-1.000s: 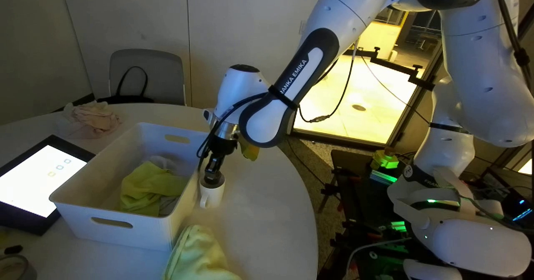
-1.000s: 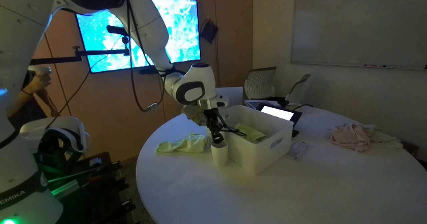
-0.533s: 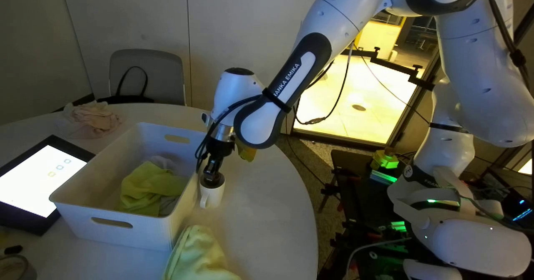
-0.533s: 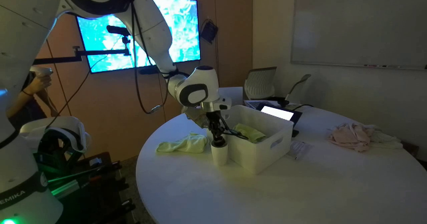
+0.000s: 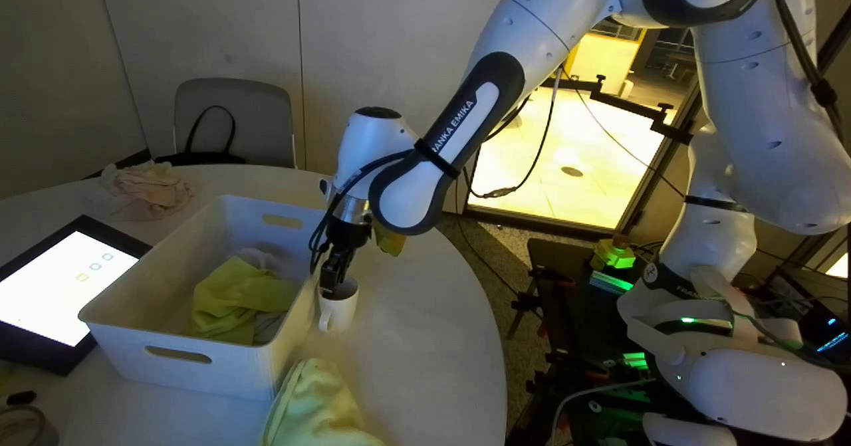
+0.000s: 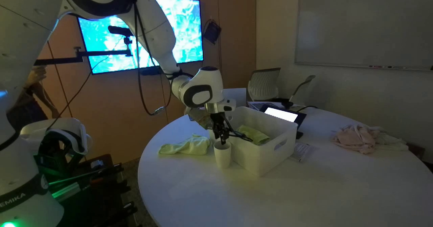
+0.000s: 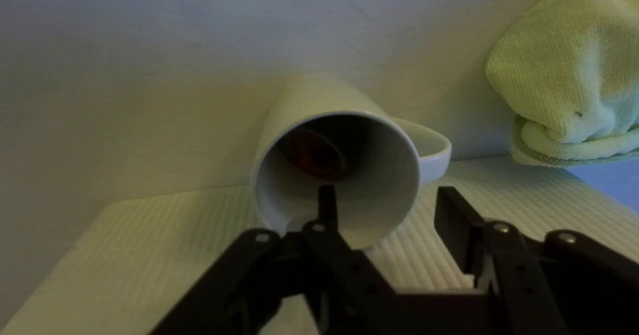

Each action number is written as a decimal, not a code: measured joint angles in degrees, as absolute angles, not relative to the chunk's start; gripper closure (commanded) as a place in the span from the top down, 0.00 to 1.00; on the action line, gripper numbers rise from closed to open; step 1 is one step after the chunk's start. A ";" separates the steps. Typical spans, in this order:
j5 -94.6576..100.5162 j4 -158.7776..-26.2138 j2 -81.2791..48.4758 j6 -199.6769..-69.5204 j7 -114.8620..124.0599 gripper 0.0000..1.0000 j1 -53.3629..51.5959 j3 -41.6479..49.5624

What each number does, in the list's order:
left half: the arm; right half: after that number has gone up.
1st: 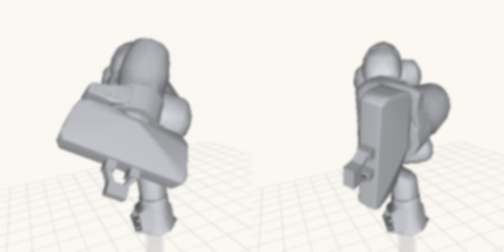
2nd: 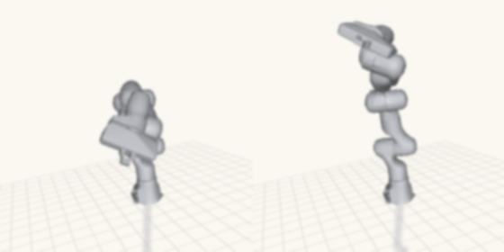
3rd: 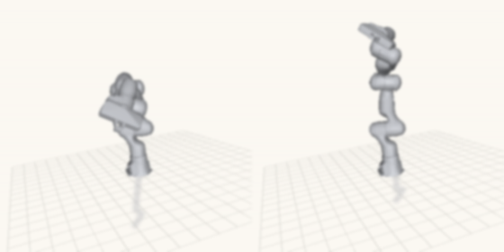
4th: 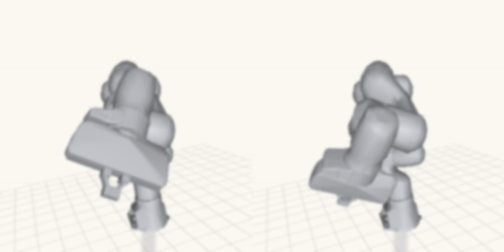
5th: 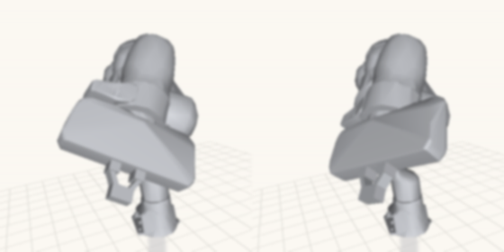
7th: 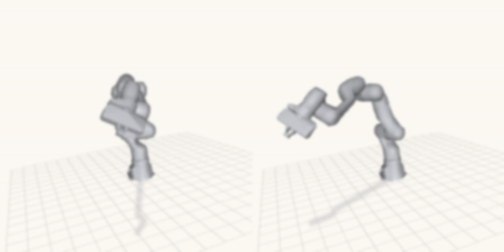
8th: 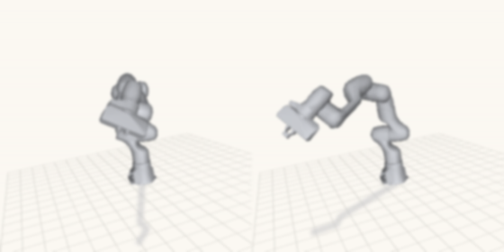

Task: Put the towels in the basket and the smaller objects into the white mug

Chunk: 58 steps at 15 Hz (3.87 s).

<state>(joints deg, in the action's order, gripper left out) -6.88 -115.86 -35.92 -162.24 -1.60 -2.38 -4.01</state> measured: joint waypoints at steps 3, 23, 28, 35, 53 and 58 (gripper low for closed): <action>-6.55 -116.03 -35.29 -162.24 -1.09 1.00 -2.92 -3.60; 13.51 -122.98 -31.23 -156.99 13.40 1.00 -27.83 0.93; 15.00 -120.27 -31.59 -153.42 13.69 1.00 -29.90 -0.93; 15.36 -117.15 -33.87 -151.10 13.30 1.00 -30.01 -4.81; 13.44 -117.63 -38.34 -150.58 20.82 1.00 -32.82 -6.82; 10.75 -117.56 -39.99 -152.56 21.59 1.00 -32.77 -6.52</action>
